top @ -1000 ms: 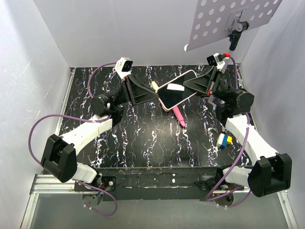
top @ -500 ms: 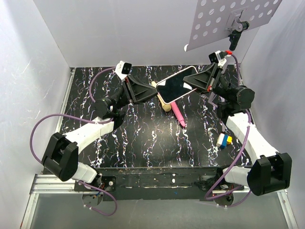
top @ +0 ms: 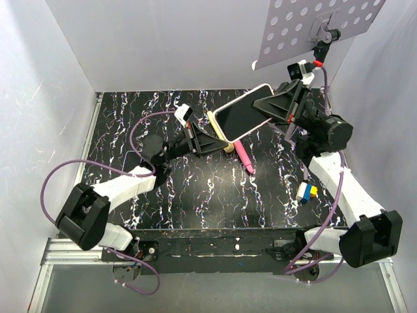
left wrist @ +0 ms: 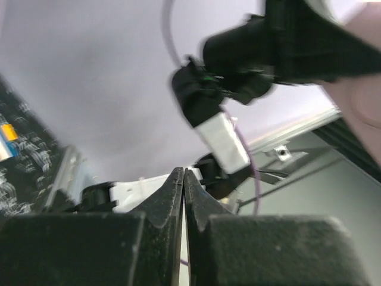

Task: Take the phone out of the phone case
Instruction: Remove the phone case from the phone.

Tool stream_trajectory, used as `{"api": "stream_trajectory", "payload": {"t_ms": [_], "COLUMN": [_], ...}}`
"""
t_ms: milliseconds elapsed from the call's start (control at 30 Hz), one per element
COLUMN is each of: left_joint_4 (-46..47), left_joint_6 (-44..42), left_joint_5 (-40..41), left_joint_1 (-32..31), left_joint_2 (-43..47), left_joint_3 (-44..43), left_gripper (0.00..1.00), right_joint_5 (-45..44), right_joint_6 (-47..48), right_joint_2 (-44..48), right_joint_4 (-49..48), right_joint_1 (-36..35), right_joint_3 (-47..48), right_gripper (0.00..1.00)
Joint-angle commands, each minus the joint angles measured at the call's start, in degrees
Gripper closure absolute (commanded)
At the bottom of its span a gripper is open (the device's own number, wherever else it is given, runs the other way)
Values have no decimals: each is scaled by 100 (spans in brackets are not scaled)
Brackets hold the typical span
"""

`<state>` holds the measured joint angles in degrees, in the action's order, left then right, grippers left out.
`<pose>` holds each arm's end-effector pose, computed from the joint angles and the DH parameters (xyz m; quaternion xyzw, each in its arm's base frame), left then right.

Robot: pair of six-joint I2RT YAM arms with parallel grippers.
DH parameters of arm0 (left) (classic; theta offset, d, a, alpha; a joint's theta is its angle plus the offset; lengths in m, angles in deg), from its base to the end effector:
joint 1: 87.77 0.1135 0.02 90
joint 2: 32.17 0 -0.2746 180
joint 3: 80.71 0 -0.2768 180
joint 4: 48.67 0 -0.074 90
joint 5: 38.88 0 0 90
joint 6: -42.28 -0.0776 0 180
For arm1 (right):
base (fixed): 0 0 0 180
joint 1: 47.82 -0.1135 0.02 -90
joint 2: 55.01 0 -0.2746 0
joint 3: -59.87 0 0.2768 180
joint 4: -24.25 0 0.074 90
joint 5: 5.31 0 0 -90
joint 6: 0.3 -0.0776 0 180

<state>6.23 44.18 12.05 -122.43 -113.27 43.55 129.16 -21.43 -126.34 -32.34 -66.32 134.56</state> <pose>0.2555 -0.2361 0.3324 0.0263 0.5549 -0.8030 0.2157 0.2418 0.1382 0.5019 -0.0789 0.4300 0.8508 0.2917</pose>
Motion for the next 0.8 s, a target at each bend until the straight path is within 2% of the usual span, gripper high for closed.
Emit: {"api": "stream_trajectory", "payload": {"t_ms": [0,67,133,167,233,333,400,500,600,667,767], "left_joint_4": [-3280,-4469,-5122,-5229,-5134,-4722,-4327,-4193,-3948,-3824,-4043], "left_joint_6": [-2330,-3192,-3677,-3766,-3828,-3741,-3697,-3679,-3565,-3469,-3267], "left_joint_5": [-313,-163,-31,22,153,469,663,883,1094,1165,1550], "left_joint_1": [-15,-41,-103,-138,-252,-445,-568,-604,-621,-613,-621], "left_joint_2": [1067,1472,1833,2000,2413,2879,3082,3241,3171,3022,2916], "left_joint_3": [-519,-722,-776,-715,-487,-91,129,279,297,166,-72], "left_gripper": [95,70,47,39,33,33,37,39,37,34,35], "right_joint_5": [-246,-176,-97,-105,-192,-438,-640,-790,-755,-790,-799], "right_joint_6": [-464,-121,239,502,942,1584,1883,2016,2087,2139,2340], "right_joint_2": [392,453,506,567,716,892,954,946,840,857,1015], "right_joint_4": [-1380,-1055,-625,-257,438,1396,1863,2067,2102,2129,2329], "right_joint_1": [-31,-22,-13,-13,-13,-13,-31,-39,-145,-224,-277], "right_joint_3": [182,15,-82,-143,-310,-451,-513,-610,-627,-715,-803], "right_gripper": [99,99,99,99,99,99,99,99,99,99,99]}}
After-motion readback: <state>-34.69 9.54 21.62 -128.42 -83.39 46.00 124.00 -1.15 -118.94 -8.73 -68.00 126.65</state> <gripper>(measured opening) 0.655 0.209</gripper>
